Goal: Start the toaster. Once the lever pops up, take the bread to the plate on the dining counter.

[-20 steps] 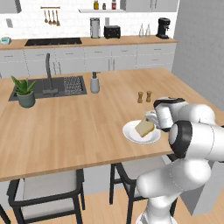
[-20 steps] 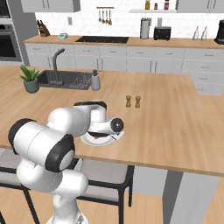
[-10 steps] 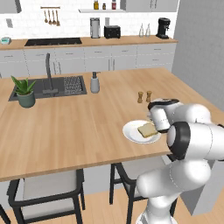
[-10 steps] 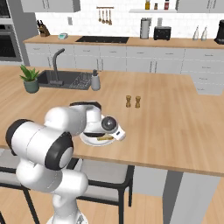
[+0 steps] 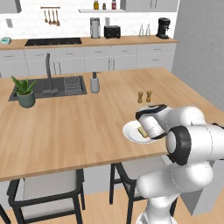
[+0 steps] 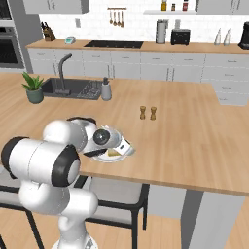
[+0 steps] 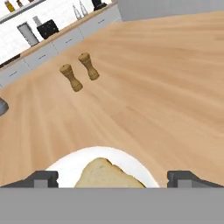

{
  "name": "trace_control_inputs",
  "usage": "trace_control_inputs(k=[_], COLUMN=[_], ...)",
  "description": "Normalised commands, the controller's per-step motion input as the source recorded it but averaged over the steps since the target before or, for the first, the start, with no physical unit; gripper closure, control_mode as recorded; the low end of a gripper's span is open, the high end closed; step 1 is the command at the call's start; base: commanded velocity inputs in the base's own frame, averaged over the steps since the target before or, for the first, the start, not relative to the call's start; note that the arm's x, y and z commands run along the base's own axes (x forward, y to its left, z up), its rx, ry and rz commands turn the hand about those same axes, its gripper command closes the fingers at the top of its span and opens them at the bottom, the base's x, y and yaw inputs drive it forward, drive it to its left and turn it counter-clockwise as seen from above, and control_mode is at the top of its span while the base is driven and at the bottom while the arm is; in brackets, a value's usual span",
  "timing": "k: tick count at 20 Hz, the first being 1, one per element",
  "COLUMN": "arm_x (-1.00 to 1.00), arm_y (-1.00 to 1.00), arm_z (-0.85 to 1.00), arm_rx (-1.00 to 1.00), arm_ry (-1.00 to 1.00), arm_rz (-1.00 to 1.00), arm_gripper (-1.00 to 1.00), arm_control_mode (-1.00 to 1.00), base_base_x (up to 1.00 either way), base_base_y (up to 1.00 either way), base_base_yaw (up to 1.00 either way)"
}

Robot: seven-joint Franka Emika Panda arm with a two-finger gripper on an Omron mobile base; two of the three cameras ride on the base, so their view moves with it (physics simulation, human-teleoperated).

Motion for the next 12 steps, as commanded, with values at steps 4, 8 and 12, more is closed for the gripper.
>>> trace_control_inputs(k=[4,8,12], arm_x=[0.00,0.05,0.10], arm_y=[0.00,-0.02,-0.20], arm_z=[0.80,0.98,1.00], arm_rx=[-0.07,0.00,0.00], arm_ry=[0.07,0.09,0.17], arm_rz=[-0.14,-0.07,0.00], arm_gripper=[-1.00,-1.00,-1.00], arm_control_mode=[-1.00,-1.00,-1.00], base_base_x=[0.00,0.00,0.00], base_base_y=[0.00,0.00,0.00], base_base_yaw=[0.00,0.00,0.00])
